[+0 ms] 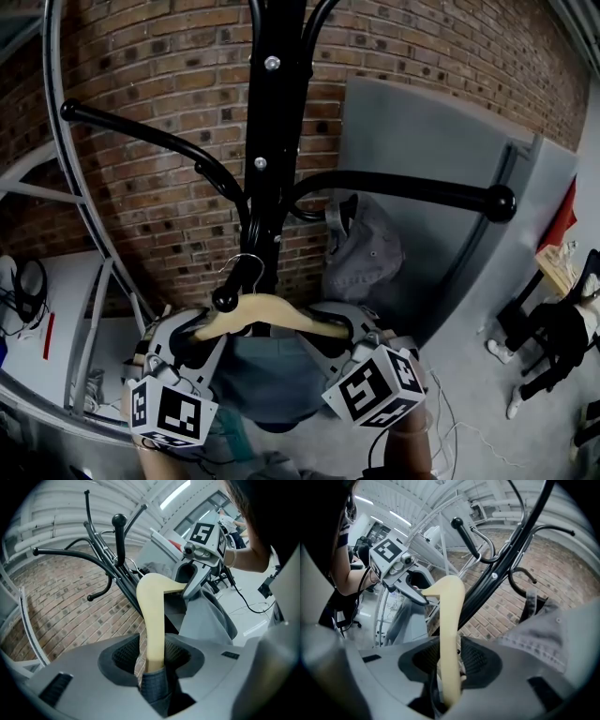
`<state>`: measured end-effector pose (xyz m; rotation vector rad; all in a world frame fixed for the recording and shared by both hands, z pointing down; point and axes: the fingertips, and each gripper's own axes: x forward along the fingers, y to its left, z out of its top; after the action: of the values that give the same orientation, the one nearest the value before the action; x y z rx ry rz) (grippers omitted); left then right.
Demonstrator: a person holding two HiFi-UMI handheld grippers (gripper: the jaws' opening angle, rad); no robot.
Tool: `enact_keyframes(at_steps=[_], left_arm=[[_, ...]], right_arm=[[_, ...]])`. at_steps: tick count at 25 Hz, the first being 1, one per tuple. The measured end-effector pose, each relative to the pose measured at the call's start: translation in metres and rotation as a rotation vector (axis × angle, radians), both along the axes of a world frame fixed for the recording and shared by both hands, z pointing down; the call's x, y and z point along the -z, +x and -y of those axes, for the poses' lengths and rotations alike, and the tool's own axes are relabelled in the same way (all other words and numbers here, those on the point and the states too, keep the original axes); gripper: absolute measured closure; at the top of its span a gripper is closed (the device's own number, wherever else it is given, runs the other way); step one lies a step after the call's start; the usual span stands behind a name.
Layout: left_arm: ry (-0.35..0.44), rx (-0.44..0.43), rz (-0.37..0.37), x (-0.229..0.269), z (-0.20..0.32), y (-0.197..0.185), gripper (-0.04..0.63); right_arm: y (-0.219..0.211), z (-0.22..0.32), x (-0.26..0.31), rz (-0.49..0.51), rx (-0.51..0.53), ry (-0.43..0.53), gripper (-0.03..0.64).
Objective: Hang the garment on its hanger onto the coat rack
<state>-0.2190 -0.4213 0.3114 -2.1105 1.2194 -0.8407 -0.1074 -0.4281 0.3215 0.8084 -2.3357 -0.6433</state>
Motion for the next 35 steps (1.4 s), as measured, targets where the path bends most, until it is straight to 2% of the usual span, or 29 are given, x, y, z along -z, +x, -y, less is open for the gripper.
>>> enact_keyframes(at_steps=[6, 10, 15, 22, 30, 35], left_arm=[[0.022, 0.005, -0.016, 0.007, -0.008, 0.002, 0.44], [0.073, -0.03, -0.08, 0.024, -0.02, 0.01, 0.436], [0.101, -0.034, -0.076, 0.031, -0.042, 0.018, 0.436], [0.117, -0.02, -0.111, 0.032, -0.073, 0.024, 0.436], [0.143, -0.011, -0.17, 0.036, -0.115, 0.036, 0.436], [0.097, 0.004, -0.218, 0.021, -0.14, 0.041, 0.437]], right_arm=[[0.008, -0.012, 0.011, 0.029, -0.006, 0.048, 0.494], [0.015, -0.021, 0.015, 0.042, -0.011, 0.062, 0.494], [0.023, -0.034, 0.015, 0.055, -0.016, 0.066, 0.494], [0.04, -0.053, 0.018, 0.177, -0.065, -0.029, 0.494], [0.042, -0.09, -0.003, 0.204, 0.02, -0.078, 0.532], [0.049, -0.113, -0.013, 0.205, 0.04, -0.102, 0.561]])
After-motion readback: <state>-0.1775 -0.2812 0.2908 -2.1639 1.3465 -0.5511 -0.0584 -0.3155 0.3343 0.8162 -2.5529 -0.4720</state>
